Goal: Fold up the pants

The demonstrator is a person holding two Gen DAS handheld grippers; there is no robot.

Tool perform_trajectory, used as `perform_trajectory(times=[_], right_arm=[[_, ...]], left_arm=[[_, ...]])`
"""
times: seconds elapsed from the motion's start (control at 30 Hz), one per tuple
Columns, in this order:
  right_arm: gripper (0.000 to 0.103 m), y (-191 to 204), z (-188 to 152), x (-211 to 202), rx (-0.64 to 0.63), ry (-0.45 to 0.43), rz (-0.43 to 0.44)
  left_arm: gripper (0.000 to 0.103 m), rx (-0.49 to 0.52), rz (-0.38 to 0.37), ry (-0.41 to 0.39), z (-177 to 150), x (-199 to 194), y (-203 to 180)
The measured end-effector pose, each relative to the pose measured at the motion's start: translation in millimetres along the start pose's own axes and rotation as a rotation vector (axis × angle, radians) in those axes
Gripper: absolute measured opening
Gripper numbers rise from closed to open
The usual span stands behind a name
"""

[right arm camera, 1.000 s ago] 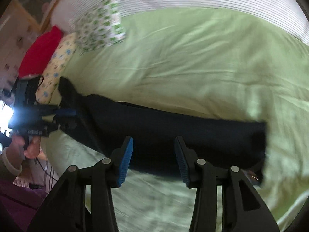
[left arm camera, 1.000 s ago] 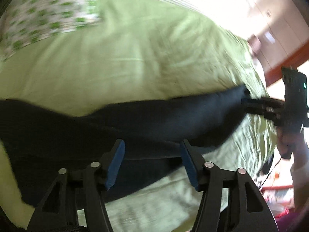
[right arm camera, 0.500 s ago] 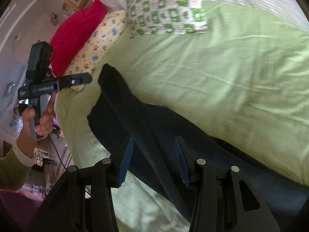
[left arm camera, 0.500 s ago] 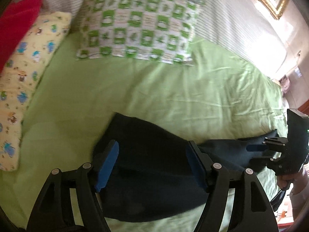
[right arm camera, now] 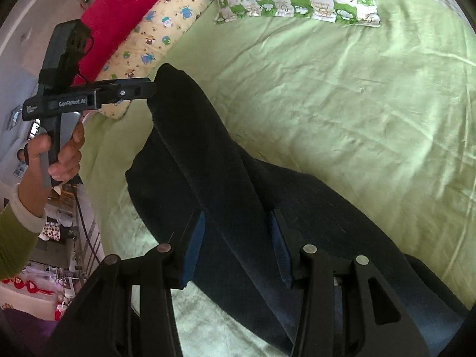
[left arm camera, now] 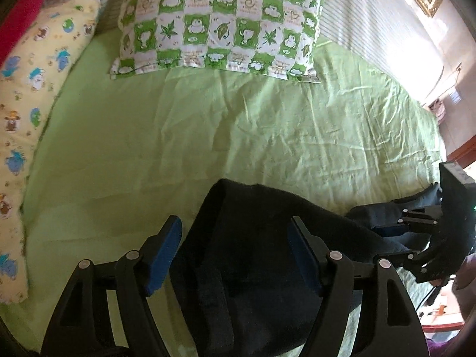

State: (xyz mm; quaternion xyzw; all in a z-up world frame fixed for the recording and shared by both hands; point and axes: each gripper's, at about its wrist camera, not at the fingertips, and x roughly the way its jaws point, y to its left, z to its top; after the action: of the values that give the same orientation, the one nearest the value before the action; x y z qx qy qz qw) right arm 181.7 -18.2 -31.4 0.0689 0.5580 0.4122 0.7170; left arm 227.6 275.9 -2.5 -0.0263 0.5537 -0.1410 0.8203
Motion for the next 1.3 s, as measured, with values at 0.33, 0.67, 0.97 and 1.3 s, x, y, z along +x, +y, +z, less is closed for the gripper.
perform_trajectory(times=[0.33,0.67,0.97,1.3], right_arm=[[0.007,16,1,2,-0.064,-0.008,0.008],[0.007,47,-31,7,-0.186,0.054,0.067],[0.010,49,-48,34,-0.178,0.140,0.125],[0.011,30,-45,2,-0.107,0.097,0.178]], left_arm=[[0.008,-0.037,-0.112,-0.046,-7,-12,11],[0.007,-0.123,-0.117,-0.043,-72,-32,18],[0.007,-0.236,-0.083,0.010,-127,-29,29],[0.056,-0.361,-0.084,0.004,-152,-53,12]])
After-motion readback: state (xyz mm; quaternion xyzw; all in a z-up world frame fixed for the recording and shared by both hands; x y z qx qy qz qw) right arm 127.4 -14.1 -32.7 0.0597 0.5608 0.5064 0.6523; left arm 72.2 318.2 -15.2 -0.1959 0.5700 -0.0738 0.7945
